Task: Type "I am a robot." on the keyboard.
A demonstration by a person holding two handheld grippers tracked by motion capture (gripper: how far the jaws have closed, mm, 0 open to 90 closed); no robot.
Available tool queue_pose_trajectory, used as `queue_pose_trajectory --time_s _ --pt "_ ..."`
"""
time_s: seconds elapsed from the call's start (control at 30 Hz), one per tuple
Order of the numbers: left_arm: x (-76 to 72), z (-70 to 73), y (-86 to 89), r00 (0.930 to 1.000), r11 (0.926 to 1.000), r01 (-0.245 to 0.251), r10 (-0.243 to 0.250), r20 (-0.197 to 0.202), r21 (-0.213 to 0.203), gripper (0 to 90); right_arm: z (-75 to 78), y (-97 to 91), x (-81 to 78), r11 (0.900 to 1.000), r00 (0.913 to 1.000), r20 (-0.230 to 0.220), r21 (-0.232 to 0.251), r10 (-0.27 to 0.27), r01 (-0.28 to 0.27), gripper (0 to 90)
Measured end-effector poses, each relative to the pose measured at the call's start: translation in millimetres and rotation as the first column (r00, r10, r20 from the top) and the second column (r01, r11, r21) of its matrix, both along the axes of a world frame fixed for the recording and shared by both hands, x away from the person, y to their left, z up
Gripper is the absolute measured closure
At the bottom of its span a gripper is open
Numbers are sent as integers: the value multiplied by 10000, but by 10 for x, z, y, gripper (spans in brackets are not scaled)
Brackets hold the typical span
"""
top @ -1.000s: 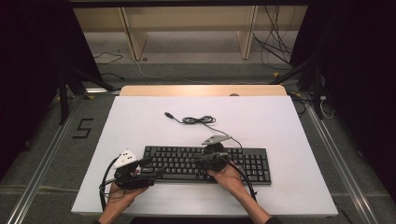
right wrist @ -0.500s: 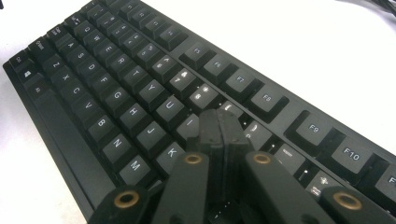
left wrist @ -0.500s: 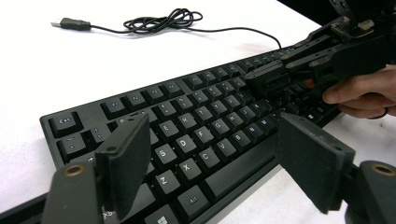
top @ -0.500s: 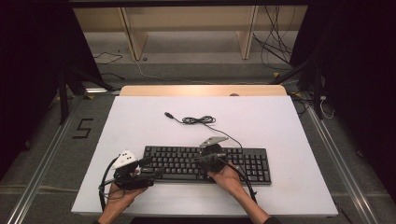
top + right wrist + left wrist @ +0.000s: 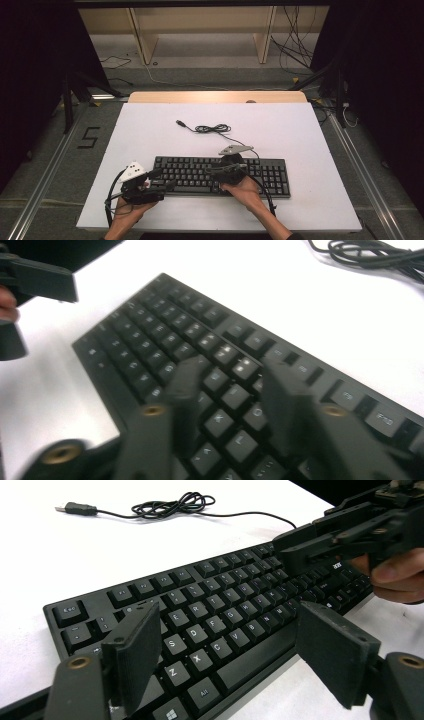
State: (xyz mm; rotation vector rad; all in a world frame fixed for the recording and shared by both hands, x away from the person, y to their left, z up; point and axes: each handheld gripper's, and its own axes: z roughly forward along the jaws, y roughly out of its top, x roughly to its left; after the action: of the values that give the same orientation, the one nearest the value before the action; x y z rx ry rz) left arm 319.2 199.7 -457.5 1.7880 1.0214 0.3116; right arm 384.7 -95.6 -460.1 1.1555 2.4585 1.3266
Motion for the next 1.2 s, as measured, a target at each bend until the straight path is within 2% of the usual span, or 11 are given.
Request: queue_pose_trajectory --time_s 0.17,0.3,0.63,0.73,0.93,1.0,1.03,1.2 --pt "-8 2 28 10000 9999 -86 86 -2 -76 261 24 32 -33 9993 9997 4 297 248 -248 472" --pt "-14 3 39 9999 9999 -104 104 -14 -57 260 36 65 -47 9983 9992 13 418 394 -394 422" --pt "-20 -1 75 9998 9998 -202 202 -24 -86 258 56 177 -94 9952 9968 115 578 785 -790 403" --pt "-21 -2 80 9998 9997 -216 216 -18 -107 258 56 216 -109 9942 9957 147 552 912 -919 460" --pt "-29 -2 82 9998 9998 -180 180 -19 -45 258 47 288 -128 9943 9949 190 378 995 -1001 665" --pt "-29 -2 80 9998 9998 -192 192 -24 -60 258 43 298 -128 9945 9949 202 316 992 -998 694" --pt "-28 -3 82 9998 9998 -182 182 -36 -37 258 32 317 -128 9946 9947 194 239 1007 -1011 749" --pt "-28 -4 82 9998 9998 -188 188 -34 -22 258 11 346 -121 9954 9954 109 95 952 -953 830"
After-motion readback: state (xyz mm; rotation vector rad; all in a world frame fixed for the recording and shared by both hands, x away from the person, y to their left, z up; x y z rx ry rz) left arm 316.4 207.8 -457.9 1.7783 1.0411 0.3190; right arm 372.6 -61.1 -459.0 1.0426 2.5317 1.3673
